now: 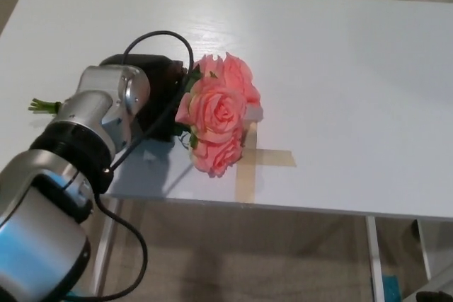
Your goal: Use the left hand to pick up the rose and passes it to a human.
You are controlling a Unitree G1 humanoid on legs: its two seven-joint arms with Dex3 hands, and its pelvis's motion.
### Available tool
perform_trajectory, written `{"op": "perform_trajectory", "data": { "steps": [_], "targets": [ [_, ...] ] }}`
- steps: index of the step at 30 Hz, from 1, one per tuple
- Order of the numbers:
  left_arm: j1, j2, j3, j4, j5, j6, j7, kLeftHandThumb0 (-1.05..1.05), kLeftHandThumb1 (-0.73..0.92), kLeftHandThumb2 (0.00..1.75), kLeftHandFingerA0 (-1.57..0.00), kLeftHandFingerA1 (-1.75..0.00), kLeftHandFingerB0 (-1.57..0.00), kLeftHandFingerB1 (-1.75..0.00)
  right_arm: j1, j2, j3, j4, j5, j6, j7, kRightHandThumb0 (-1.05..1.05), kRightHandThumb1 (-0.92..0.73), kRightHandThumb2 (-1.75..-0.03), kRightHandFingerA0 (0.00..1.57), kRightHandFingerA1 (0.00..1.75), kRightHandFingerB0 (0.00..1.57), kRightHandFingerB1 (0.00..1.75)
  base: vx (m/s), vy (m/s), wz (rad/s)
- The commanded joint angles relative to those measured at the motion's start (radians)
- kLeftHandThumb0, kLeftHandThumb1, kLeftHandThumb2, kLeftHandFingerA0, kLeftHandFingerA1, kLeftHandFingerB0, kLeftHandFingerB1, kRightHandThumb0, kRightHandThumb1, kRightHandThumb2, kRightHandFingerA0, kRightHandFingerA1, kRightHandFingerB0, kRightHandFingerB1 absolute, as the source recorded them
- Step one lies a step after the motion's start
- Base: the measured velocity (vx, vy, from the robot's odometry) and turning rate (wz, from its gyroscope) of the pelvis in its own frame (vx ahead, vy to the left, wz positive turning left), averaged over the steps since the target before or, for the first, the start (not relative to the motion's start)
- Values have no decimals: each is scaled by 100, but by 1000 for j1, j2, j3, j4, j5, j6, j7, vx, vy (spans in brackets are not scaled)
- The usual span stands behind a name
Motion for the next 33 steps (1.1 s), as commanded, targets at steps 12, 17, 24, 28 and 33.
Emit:
{"op": "perform_trajectory", "data": {
  "steps": [12, 17, 24, 28, 33],
  "targets": [
    [55, -48, 35, 50, 30, -47, 62, -18, 65, 60, -110, -77, -44, -35, 2, -2, -11, 4, 4, 12, 8, -37, -64, -59, 76, 50, 50, 39, 0, 0, 0],
    [81, -38, 19, 42, 57, -79, 119, -21, 62, 57, -102, -110, -70, -48, -5, -2, 3, 4, -7, 18, 10, -39, -64, -59, 75, 49, 51, 39, 0, 0, 0],
    [123, -32, 21, 10, 61, -94, 152, -25, 64, 60, -70, -133, -63, -46, 10, -5, 4, 5, -3, 15, 13, -44, -53, -82, 68, 62, 48, 53, 0, 0, 0],
    [109, -44, 27, 27, 59, -94, 181, -24, 64, 60, -75, -130, -60, -44, 7, -7, 11, 6, -7, 19, 18, -40, -64, -58, 74, 48, 54, 40, 0, 0, 0],
    [101, -44, 44, 35, 54, -107, 222, -32, 55, 70, -84, -122, -54, -49, -1, -5, 15, 7, -6, 23, 18, -38, -64, -59, 74, 49, 55, 41, 0, 0, 0]
  ]
}}
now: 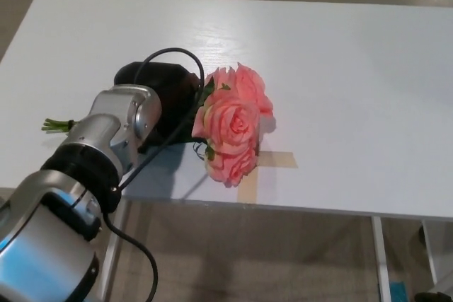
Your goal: Use the left hand to pick up the rose and passes it to a human.
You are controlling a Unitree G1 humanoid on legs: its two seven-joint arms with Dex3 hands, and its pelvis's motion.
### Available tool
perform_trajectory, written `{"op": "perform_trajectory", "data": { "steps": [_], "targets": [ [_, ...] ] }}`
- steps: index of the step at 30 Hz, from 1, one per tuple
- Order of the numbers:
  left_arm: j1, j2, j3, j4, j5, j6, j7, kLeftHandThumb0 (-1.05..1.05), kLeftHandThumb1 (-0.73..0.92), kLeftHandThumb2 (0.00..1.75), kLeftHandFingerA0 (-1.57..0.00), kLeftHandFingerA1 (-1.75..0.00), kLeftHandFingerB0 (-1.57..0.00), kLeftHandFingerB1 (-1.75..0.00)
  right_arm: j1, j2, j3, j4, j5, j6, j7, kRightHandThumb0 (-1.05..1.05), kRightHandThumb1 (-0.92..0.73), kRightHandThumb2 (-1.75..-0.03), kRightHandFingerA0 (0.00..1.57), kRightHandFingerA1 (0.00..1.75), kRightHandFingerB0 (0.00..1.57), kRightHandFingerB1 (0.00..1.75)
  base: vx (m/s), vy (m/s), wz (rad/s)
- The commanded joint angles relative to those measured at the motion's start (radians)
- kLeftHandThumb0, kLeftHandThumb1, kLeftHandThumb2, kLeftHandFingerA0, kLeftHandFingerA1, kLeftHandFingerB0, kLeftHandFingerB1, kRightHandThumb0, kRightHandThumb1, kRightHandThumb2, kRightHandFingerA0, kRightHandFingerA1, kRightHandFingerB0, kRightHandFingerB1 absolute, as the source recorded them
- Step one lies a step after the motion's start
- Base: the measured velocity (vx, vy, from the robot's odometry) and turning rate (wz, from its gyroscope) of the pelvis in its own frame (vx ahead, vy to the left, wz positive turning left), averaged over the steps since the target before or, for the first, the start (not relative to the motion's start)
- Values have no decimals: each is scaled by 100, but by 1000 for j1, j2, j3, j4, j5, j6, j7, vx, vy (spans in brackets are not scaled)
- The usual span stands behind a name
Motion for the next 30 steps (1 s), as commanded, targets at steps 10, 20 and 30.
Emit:
{"op": "perform_trajectory", "data": {
  "steps": [10, 20, 30],
  "targets": [
    [23, -1, 160, -44, -82, -86, 137, -20, 76, 65, -69, -150, -88, -68, 33, -3, 8, 7, -3, 8, 13, -38, -64, -59, 74, 49, 60, 42, 0, 0, 0],
    [-30, -65, 478, -119, -286, -3, 65, -23, 81, 63, -90, -104, -90, -53, 55, -12, 15, 5, -11, 1, 14, -38, -64, -59, 75, 49, 62, 43, 0, 0, 0],
    [-65, -51, 542, -244, -321, -29, -41, -16, 85, 66, -89, -127, -79, -96, 57, -17, 23, 5, -13, 0, 20, -38, -64, -59, 73, 48, 63, 44, 0, 0, 0]
  ]
}}
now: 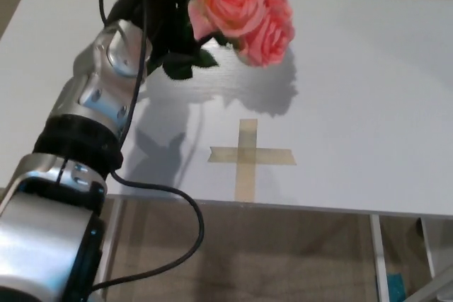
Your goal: Use the left hand to pick up the rose and passes it to a human.
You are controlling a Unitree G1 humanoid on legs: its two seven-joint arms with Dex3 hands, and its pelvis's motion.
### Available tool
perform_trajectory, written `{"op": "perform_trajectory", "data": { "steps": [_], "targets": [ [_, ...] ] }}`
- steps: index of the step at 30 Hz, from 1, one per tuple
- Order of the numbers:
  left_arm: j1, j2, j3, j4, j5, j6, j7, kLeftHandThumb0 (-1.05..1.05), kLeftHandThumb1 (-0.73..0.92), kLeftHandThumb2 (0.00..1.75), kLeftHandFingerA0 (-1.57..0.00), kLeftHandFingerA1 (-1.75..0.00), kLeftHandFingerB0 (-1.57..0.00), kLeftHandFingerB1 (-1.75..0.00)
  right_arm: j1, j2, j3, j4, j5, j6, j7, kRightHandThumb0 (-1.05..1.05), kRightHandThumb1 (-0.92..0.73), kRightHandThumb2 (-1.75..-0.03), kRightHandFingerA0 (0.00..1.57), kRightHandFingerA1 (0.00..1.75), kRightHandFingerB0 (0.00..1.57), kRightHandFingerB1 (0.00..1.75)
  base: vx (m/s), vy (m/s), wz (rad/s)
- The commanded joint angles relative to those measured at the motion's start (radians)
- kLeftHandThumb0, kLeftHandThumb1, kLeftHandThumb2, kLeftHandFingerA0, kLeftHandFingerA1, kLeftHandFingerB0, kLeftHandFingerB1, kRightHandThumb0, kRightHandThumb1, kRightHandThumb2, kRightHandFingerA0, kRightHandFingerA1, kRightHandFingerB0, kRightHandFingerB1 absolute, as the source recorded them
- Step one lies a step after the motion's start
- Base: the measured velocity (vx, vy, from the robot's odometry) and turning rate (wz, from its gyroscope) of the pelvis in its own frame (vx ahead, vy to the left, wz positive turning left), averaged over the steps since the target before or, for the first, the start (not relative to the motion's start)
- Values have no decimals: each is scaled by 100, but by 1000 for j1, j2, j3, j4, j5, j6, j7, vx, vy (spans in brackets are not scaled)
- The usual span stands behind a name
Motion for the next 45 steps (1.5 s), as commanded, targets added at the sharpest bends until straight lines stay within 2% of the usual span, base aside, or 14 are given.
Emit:
{"op": "perform_trajectory", "data": {
  "steps": [1, 8, 9, 11, 15, 17, 21, 22, 25, 27, 34, 39, 45],
  "targets": [
    [-19, 4, 16, -58, -66, -1, -63, -16, 85, 66, -89, -127, -79, -96, 17, -9, 7, 5, -10, -2, 10, -38, -64, -59, 73, 48, 63, 44, 0, 0, 0],
    [-8, -20, 85, -207, -156, 78, -117, -16, 85, 65, -96, -122, -77, -101, 25, -3, 6, 6, -5, 2, 9, -38, -64, -59, 75, 49, 63, 44, 0, 0, 0],
    [-7, -32, 109, -233, -189, 96, -124, -16, 85, 66, -92, -127, -80, -94, 28, -3, 7, 6, -5, 0, 11, -39, -64, -59, 76, 49, 64, 44, 0, 0, 0],
    [-5, -57, 160, -283, -254, 125, -139, -15, 84, 68, -96, -126, -81, -92, 34, -4, 7, 7, -5, -4, 16, -39, -64, -59, 76, 49, 64, 44, 0, 0, 0],
    [2, -62, 167, -306, -254, 143, -146, -15, 84, 68, -96, -126, -81, -92, 34, -4, 7, 6, -5, -4, 17, -39, -64, -59, 76, 49, 64, 44, 0, 0, 0],
    [3, -130, 261, -407, -406, 291, -172, -17, 82, 72, -98, -132, -83, -88, 41, -3, 10, 9, -8, 1, 16, -41, -60, -62, 73, 50, 59, 45, 0, 0, 0],
    [9, -147, 285, -439, -418, 333, -177, -17, 82, 72, -98, -132, -83, -88, 42, -3, 11, 9, -8, 3, 16, -41, -60, -62, 73, 50, 59, 45, 0, 0, 0],
    [10, -195, 356, -449, -524, 392, -183, -16, 78, 71, -100, -135, -86, -85, 43, -2, 13, 9, -10, 4, 17, -42, -60, -61, 73, 50, 59, 44, 0, 0, 0],
    [12, -220, 394, -468, -565, 447, -186, -16, 78, 71, -106, -138, -87, -86, 39, 0, 16, 9, -12, 7, 18, -41, -60, -62, 73, 50, 60, 45, 0, 0, 0],
    [19, -234, 408, -476, -584, 460, -193, -16, 78, 71, -108, -138, -88, -86, 37, 0, 19, 9, -14, 7, 19, -38, -64, -59, 74, 48, 63, 44, 0, 0, 0],
    [63, -298, 427, -534, -617, 518, -167, -16, 81, 66, -108, -137, -90, -83, 32, 5, 29, 9, -16, 8, 25, -41, -60, -62, 73, 50, 59, 44, 0, 0, 0],
    [95, -309, 393, -538, -617, 518, -177, -16, 82, 66, -104, -140, -89, -85, 28, 6, 34, 9, -17, 7, 25, -38, -65, -59, 74, 49, 63, 44, 0, 0, 0],
    [117, -317, 368, -553, -616, 537, -140, -15, 84, 64, -105, -136, -88, -84, 18, 5, 38, 7, -24, 10, 24, -38, -65, -59, 78, 50, 64, 44, 0, 0, 0]
  ]
}}
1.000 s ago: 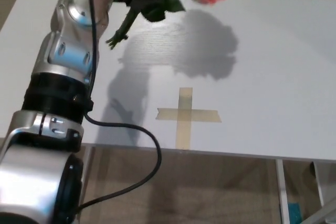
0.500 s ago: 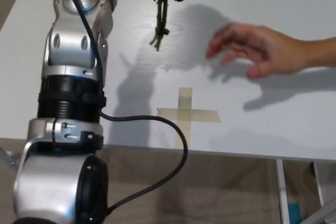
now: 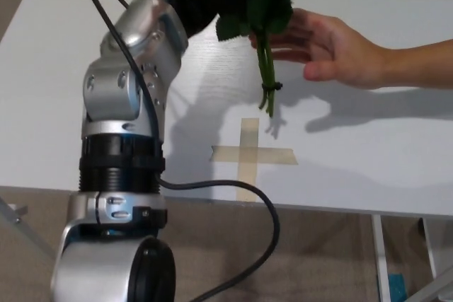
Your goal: Use the left hand to pick up the rose and passes it to a human.
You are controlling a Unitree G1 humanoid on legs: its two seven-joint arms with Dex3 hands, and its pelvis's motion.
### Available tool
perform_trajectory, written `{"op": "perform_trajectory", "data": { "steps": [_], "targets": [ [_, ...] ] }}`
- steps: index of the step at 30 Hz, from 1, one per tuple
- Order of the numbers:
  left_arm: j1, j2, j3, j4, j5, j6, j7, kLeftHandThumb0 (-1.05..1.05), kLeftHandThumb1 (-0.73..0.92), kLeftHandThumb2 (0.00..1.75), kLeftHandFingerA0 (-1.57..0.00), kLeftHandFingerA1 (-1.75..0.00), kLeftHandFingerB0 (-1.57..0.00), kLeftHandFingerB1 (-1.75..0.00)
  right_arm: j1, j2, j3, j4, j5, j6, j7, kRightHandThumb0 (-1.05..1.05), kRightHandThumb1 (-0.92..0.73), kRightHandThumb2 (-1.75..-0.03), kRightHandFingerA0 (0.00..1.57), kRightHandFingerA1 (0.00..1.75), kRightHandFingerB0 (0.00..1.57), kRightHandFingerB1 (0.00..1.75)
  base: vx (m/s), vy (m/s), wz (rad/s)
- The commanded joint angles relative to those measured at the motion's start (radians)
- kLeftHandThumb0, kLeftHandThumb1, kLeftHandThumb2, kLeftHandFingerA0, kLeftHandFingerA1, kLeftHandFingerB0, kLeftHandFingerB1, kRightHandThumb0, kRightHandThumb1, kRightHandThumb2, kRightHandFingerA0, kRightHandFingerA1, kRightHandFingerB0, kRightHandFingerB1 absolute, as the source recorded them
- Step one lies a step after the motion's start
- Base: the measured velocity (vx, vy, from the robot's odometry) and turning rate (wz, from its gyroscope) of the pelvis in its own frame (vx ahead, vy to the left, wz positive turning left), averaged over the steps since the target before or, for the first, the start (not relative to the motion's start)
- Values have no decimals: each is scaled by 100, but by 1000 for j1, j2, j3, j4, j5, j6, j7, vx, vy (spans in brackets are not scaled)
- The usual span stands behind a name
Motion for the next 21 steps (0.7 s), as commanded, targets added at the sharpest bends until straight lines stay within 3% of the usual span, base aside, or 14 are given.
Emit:
{"op": "perform_trajectory", "data": {
  "steps": [1, 21],
  "targets": [
    [29, 0, -24, -20, -48, 42, 8, -15, 84, 64, -105, -136, -88, -84, 4, 4, 5, 6, -11, 10, 8, -38, -65, -59, 78, 50, 64, 44, 0, 0, 0],
    [79, -2, -101, 4, -56, 1, -3, -13, 79, 68, -99, -137, -86, -91, 16, 10, 7, 8, -25, 12, 16, -38, -65, -59, 76, 49, 63, 44, 0, 0, 0]
  ]
}}
